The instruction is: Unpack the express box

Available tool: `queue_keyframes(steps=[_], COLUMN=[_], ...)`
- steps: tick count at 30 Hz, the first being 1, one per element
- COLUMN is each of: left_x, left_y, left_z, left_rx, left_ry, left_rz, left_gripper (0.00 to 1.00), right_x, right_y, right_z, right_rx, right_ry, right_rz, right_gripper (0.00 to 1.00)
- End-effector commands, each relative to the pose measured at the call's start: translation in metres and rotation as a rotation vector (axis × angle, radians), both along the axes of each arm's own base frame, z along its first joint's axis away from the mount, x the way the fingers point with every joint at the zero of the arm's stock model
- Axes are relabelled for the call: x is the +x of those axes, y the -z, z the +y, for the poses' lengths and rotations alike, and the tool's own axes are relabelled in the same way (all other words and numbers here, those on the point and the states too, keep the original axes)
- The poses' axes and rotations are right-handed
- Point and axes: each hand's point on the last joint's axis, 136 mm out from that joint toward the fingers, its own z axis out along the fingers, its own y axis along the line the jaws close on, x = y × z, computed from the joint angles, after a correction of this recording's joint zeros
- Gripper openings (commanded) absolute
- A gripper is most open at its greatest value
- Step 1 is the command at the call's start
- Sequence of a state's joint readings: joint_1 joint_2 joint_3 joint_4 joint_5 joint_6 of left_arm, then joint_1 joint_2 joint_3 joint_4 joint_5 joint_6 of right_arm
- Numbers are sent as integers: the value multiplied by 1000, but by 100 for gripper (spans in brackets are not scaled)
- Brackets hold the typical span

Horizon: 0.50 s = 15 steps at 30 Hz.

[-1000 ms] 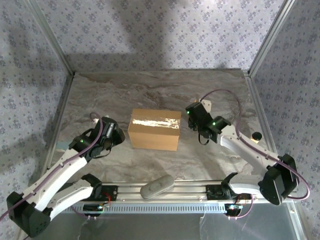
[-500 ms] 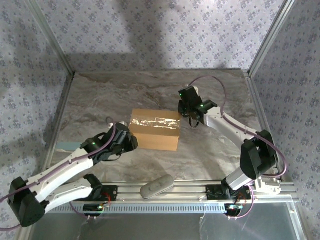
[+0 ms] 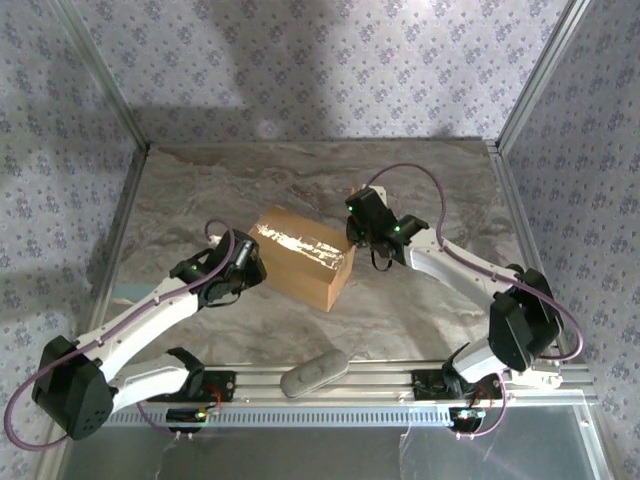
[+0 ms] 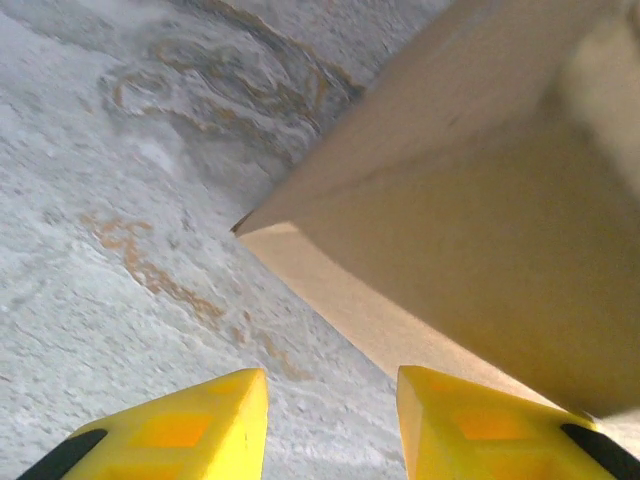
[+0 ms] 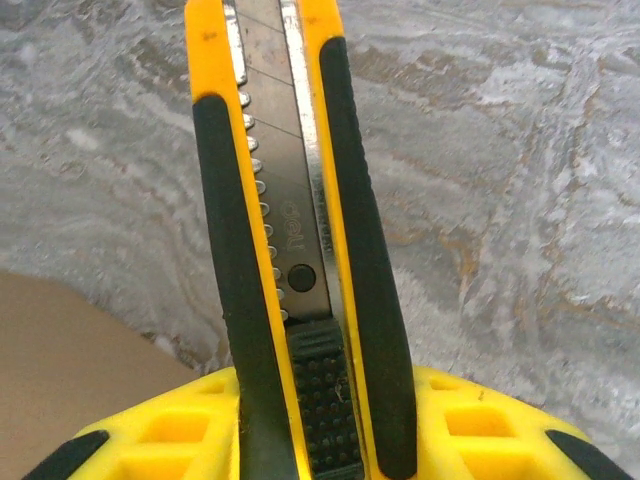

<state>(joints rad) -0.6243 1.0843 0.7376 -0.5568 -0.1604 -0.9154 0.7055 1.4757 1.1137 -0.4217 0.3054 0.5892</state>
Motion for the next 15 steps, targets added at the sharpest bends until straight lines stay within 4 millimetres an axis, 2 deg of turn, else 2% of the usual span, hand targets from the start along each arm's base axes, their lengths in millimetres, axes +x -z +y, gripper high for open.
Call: queue_keyframes(steps=[1, 8, 15], left_x=[21, 20, 4], left_y=[-22, -18, -16], left_z=[-4, 6, 9], left_rx=[-10, 9, -37], left_ry=[13, 4, 15], left_rz=[-78, -71, -78], left_gripper=[39, 40, 41], right_x=[-25, -49, -98], right_y=[9, -1, -11], right_z=[4, -15, -41], right_rx=[4, -8, -37], right_ry=[-2, 22, -17], right_rz=[48, 57, 69], right_gripper=[0, 0, 0])
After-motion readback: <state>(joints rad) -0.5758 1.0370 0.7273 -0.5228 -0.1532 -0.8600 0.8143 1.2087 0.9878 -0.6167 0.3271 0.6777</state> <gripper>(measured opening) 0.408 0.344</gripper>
